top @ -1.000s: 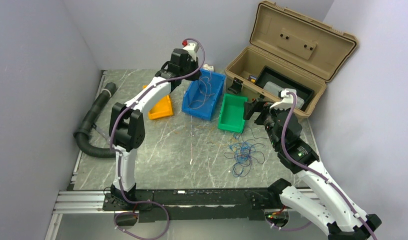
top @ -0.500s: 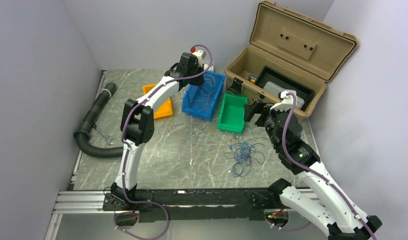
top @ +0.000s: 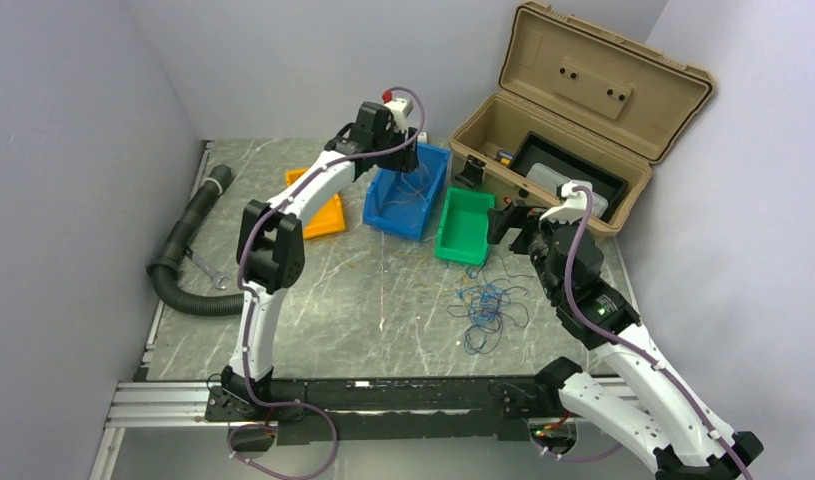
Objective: Untangle the cables
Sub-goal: Place the cable in the bin, then untie the cable.
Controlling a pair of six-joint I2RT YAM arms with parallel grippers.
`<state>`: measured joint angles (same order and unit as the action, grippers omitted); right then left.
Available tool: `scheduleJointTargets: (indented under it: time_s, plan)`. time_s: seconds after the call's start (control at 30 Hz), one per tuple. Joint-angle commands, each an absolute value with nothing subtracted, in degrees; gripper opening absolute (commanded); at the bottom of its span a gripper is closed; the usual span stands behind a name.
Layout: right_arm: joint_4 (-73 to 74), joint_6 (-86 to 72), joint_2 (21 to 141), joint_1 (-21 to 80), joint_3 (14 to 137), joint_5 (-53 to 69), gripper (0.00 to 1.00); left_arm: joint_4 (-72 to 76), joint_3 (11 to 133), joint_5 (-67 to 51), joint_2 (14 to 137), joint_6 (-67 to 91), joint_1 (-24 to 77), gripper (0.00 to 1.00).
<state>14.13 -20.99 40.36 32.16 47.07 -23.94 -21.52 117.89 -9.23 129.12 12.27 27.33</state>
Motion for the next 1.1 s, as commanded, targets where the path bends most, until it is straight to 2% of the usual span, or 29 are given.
scheduleJointTargets:
  time_s: [0.0,0.13,0.27,0.47,0.87,1.07]
  plan:
    - [14.60,-22.18,39.29,31.98,48.28,-24.09,0.97,-22.63,116.91,-9.76,119.91,10.88,27.38,0.70]
    - [15.75,-22.70,39.16,31.99,48.00,-23.78,0.97,-23.10,111.54,-9.49,113.51,10.90,27.45,0.74]
    - [18.31,-24.18,39.74,32.03,47.24,-23.07,0.97,-20.62,99.89,-9.39,103.82,10.78,28.15,0.79]
    - [22.10,-27.59,40.88,31.95,44.40,-19.41,0.97,-13.56,76.15,-5.41,85.58,13.61,30.13,0.99]
    - [23.46,-31.63,45.78,31.99,38.17,-10.80,0.98,-10.98,49.64,3.83,68.59,24.60,30.85,0.99]
    - [18.93,-29.88,49.35,32.03,37.24,-5.06,0.97,-8.98,47.68,2.68,73.41,24.62,29.04,0.99]
